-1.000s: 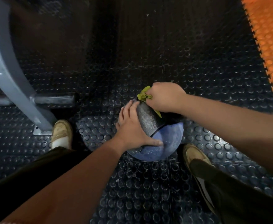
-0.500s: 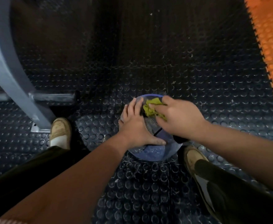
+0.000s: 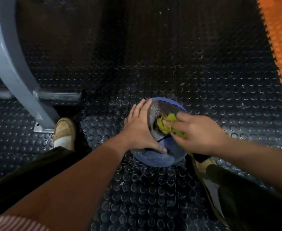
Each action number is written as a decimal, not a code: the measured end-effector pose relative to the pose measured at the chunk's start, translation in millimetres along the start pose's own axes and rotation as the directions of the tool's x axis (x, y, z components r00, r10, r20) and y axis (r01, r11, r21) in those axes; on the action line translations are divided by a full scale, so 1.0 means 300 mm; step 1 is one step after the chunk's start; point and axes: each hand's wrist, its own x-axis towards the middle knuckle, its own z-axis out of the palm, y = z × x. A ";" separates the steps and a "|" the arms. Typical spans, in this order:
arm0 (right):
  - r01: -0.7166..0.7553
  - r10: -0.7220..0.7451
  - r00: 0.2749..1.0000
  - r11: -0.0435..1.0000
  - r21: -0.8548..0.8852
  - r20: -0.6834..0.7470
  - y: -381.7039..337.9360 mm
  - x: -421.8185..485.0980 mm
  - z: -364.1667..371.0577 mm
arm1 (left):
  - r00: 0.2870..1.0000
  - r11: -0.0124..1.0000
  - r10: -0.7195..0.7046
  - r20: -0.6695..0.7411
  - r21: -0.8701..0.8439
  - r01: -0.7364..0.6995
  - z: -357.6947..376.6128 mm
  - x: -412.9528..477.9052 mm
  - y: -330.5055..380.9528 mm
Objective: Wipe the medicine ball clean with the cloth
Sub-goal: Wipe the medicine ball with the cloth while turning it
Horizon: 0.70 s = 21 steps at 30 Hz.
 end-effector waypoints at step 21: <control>0.185 -0.190 0.981 0.977 0.103 0.032 0.002 0.001 0.008 | 0.999 0.999 -0.001 0.035 0.054 -0.001 -0.006 0.022 -0.002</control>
